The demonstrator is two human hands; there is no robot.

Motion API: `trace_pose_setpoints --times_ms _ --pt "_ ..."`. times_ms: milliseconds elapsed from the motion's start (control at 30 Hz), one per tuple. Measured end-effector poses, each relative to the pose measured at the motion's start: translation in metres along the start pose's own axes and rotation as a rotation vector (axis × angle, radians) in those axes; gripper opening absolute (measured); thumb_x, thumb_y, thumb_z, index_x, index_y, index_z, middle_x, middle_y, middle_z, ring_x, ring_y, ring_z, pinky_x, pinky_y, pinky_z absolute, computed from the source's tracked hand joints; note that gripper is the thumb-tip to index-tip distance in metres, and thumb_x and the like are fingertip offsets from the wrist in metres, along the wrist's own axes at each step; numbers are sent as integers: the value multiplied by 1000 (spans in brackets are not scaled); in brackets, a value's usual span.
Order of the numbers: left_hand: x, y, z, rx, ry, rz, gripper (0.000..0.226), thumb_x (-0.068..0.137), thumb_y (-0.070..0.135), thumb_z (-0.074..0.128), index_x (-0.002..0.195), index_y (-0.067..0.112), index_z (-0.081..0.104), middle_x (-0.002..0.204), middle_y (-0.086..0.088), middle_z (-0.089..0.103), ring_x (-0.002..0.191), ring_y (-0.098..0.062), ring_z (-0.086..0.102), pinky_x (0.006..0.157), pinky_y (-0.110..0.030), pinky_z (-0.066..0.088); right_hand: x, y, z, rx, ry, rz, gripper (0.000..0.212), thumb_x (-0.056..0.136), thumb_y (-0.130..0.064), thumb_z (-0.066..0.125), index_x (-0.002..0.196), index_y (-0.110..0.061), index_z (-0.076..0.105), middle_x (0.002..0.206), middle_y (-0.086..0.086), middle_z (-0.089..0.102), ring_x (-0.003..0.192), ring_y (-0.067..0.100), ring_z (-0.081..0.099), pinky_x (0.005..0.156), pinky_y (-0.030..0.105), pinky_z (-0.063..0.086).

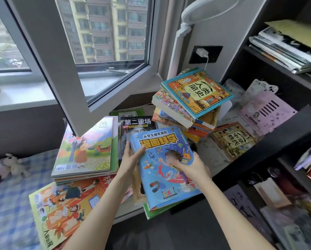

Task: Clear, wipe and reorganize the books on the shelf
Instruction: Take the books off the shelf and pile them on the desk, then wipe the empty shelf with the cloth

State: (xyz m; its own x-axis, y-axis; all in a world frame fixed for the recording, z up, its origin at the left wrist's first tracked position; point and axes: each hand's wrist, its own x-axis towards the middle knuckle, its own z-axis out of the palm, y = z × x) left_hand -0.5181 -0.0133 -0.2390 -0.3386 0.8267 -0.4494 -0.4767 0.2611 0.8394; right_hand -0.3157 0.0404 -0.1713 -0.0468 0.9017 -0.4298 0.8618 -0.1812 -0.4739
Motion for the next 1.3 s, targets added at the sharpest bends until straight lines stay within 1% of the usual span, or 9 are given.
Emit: trace_pose_setpoints --times_ms 167,267,333,500,667,800,933,1100,1300 --pt "2 4 5 -133 23 -55 84 87 33 67 150 40 12 114 -11 68 77 -29 72 62 -42 58 -3 -27 10 -108 -74 -96 98 77 -72 43 150 -11 18 147 10 41 130 31 44 98 38 38" --pt "-1 7 13 -150 86 -64 86 90 30 64 150 39 2 111 -8 67 79 -30 71 69 -47 58 11 -30 1 7 -110 -122 63 90 -53 51 141 -19 36 136 3 54 121 28 51 96 37 42" --pt "0 7 16 -126 101 -89 86 88 34 66 150 38 6 118 -12 65 82 -31 71 69 -47 58 10 -27 -10 6 -145 -132 62 91 -52 51 143 -24 34 139 -2 52 122 24 51 98 38 44" --pt "-13 29 3 562 316 -4 109 56 81 63 141 22 29 122 -8 63 100 -29 66 87 -50 54 -20 -10 -35 -99 -60 -249 65 98 -42 48 152 -15 23 154 3 33 138 23 36 106 36 37" --pt "-52 65 25 826 467 328 55 88 37 62 130 6 47 129 -15 57 115 -32 55 94 -44 45 -69 22 -79 127 1 -370 30 94 -28 58 121 -15 64 116 -1 67 102 9 61 88 23 48" --pt "-97 72 87 851 286 646 26 88 18 60 113 9 60 111 -7 66 103 -24 61 88 -36 47 -108 62 -121 388 15 -388 12 94 -21 58 99 -22 69 87 -2 74 85 7 69 83 26 54" --pt "-156 62 174 887 -5 925 6 88 14 59 92 16 63 86 4 67 82 -16 63 69 -32 51 -141 117 -174 573 162 -370 15 94 -13 57 93 -16 71 83 6 75 81 18 71 79 29 57" --pt "-213 41 283 941 -344 1079 20 81 23 54 95 15 66 83 9 67 75 -12 64 68 -27 51 -183 210 -249 624 380 -258 15 94 -13 56 93 -13 72 82 5 75 80 17 72 77 28 57" --pt "-271 9 416 796 -664 1162 18 83 3 66 95 17 67 83 17 67 78 -3 62 71 -10 47 -255 318 -316 620 630 -116 17 96 -13 54 93 -11 71 81 4 75 79 16 71 77 28 58"
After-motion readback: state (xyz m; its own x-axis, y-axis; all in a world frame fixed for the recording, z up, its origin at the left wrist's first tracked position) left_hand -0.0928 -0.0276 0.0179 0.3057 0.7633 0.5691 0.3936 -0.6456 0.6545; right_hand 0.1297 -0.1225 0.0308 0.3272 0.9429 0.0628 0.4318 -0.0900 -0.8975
